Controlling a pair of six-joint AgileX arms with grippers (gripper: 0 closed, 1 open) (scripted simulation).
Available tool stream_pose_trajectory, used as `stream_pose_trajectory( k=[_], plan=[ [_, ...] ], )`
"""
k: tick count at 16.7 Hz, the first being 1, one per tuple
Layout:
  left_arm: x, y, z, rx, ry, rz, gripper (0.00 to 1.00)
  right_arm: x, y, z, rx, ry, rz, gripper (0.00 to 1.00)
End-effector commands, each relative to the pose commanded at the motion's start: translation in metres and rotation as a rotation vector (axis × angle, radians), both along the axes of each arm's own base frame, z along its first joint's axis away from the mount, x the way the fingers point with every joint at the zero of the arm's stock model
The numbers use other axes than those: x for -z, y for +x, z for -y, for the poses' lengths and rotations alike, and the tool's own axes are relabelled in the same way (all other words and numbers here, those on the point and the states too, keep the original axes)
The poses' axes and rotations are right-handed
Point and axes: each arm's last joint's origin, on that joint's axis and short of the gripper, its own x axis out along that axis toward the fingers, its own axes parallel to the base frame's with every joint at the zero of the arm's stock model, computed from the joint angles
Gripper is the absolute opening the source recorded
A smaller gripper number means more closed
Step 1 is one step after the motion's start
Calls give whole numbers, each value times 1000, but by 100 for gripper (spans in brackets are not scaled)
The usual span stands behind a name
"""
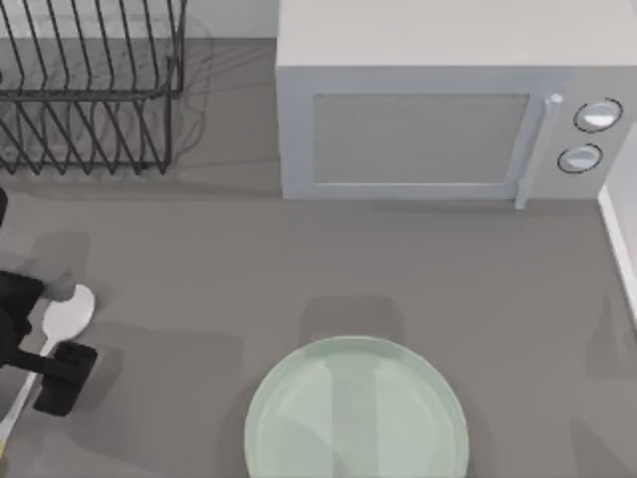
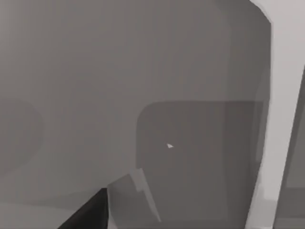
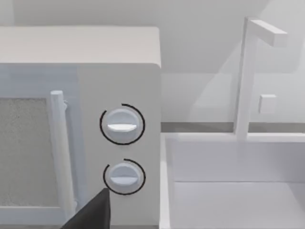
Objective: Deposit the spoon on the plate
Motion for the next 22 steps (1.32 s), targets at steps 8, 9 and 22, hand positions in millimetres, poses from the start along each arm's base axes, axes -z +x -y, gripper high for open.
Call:
stream_pose_trajectory(
  k=[8,9,22],
  plan=[
    [0,0,0,0,0,0,0,0,0,0,0,0,0,100],
    [0,0,0,0,0,0,0,0,0,0,0,0,0,100],
    [-111,3,0,3,-11,23,0,0,0,0,0,0,0,100]
  ],
)
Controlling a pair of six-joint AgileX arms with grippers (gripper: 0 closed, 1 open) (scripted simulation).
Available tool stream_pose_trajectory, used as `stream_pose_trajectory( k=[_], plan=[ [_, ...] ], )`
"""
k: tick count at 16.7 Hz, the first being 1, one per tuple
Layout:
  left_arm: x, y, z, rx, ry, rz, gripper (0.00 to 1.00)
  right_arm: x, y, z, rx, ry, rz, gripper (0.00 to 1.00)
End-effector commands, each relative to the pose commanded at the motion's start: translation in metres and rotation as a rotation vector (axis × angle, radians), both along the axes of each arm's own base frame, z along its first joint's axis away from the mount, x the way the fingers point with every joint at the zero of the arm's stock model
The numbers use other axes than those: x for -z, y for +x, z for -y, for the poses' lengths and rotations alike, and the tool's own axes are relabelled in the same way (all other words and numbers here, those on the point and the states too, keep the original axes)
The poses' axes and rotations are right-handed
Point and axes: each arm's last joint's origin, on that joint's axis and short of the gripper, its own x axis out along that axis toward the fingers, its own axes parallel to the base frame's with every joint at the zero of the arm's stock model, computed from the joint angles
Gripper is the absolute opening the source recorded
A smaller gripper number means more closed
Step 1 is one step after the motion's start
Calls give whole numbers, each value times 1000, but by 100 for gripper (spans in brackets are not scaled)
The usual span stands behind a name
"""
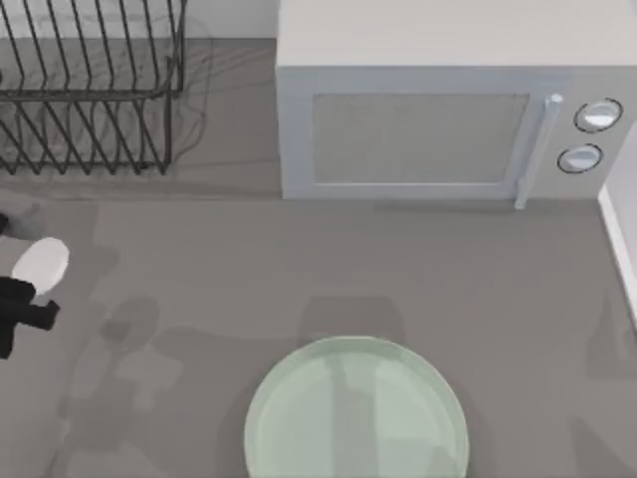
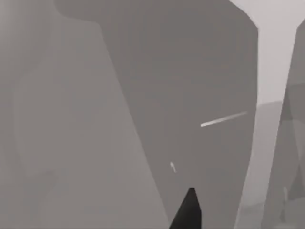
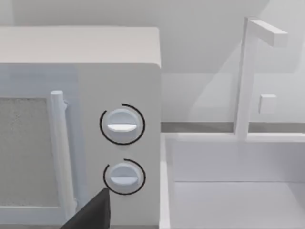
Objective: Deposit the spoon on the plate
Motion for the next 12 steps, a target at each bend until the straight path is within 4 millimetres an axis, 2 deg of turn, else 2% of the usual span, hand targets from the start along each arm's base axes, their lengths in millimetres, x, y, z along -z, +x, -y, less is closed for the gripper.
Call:
stream_pose_trajectory(
  k=[2,8,12],
  plan=[
    [-10,-2,0,-2,0,12,0,0,0,0,0,0,0,100],
    [-9,0,1,-6,1,8,0,0,0,0,0,0,0,100],
    [-10,10,16,-86,1,-8,0,0,0,0,0,0,0,100]
  ],
)
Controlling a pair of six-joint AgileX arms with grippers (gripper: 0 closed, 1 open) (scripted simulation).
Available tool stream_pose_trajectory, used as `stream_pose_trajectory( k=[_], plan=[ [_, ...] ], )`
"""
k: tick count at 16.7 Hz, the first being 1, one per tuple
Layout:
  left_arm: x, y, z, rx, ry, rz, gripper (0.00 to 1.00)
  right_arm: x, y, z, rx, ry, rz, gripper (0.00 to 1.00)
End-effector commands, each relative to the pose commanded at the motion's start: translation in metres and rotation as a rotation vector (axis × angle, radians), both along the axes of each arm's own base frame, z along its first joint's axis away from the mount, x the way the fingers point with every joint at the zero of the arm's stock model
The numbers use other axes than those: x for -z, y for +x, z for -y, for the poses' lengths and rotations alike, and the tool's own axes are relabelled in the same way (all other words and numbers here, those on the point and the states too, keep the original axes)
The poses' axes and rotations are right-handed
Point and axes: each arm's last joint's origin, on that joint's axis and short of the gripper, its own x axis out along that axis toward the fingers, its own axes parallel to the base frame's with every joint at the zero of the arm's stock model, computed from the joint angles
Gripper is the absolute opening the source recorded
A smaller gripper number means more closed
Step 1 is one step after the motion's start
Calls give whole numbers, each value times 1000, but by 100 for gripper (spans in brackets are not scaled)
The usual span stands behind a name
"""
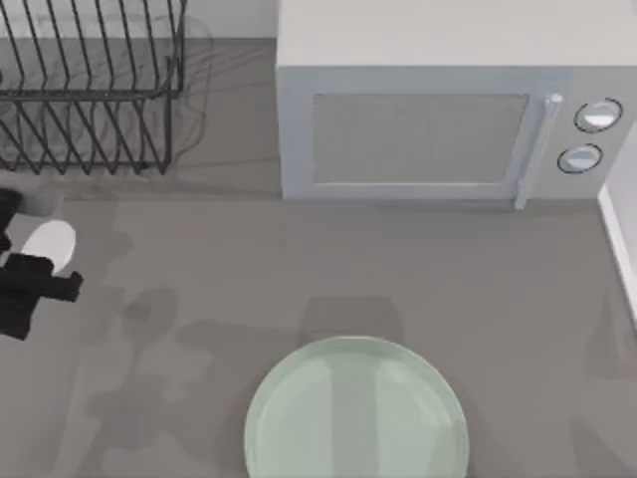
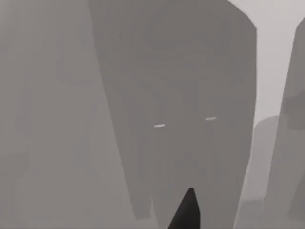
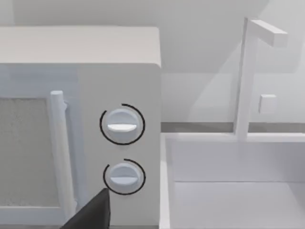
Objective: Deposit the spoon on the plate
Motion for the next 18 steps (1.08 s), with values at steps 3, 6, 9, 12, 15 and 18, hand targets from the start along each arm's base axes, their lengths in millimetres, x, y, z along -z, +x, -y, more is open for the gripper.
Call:
stream_pose_trajectory(
  k=[3,6,9,12,15,18],
  plan=[
    [1,12,24,-130,6,-24,0,0,0,0,0,0,0,100],
    [5,21,58,-327,24,-52,0,0,0,0,0,0,0,100],
    [14,22,97,-581,60,-80,0,0,0,0,0,0,0,100],
    [24,16,140,-859,110,-92,0,0,0,0,0,0,0,100],
    [34,3,182,-1129,153,-75,0,0,0,0,0,0,0,100],
    [38,-14,219,-1369,161,-36,0,0,0,0,0,0,0,100]
  ],
)
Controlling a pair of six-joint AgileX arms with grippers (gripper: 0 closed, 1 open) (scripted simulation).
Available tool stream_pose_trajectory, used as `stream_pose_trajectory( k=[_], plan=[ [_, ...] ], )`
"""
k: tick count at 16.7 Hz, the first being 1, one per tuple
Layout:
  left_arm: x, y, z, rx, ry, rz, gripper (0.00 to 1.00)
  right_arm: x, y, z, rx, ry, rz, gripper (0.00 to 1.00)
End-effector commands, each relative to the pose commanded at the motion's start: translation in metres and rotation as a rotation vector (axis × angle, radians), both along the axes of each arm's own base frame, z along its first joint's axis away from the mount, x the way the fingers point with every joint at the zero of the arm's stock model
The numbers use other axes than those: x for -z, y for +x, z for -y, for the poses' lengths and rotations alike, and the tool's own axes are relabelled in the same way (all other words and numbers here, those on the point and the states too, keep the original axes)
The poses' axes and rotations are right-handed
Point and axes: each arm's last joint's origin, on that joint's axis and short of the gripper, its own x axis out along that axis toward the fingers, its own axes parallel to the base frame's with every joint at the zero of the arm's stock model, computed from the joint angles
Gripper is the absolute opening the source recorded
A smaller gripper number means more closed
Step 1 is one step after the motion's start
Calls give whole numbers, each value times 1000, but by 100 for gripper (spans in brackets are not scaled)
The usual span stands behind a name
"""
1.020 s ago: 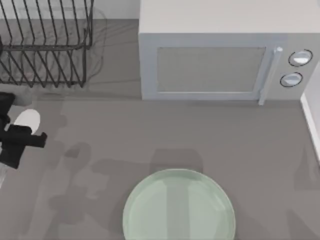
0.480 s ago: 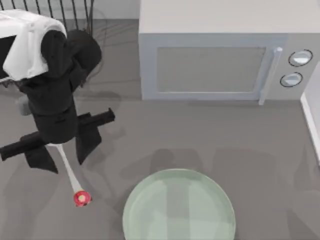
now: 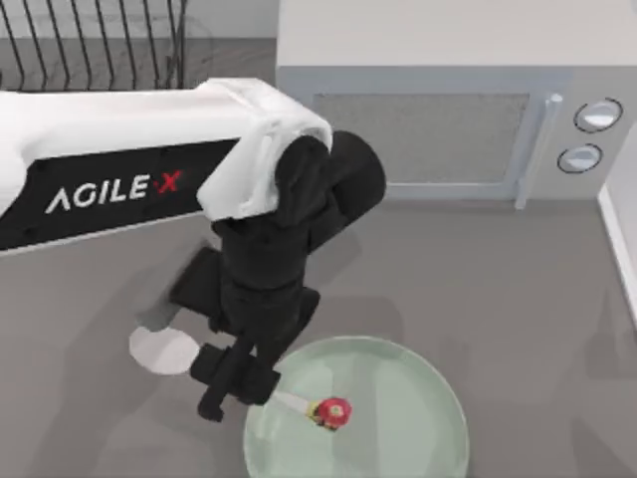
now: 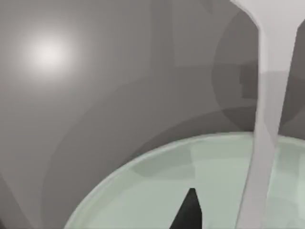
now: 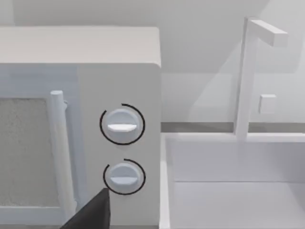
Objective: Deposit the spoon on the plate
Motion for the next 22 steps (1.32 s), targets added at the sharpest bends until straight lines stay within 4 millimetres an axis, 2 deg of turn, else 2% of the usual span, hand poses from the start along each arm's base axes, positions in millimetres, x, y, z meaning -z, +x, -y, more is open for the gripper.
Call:
stream_pose_trajectory(
  k=[4,8,17,22],
  plan=[
    [-2,-25,38,-237,-1,76,0,0,0,0,0,0,0,100],
    [-8,-41,58,-367,-33,127,0,0,0,0,0,0,0,100],
    [-8,-44,61,-392,-41,138,0,0,0,0,0,0,0,100],
    [-13,-41,72,-390,-106,194,0,0,0,0,0,0,0,100]
  ],
)
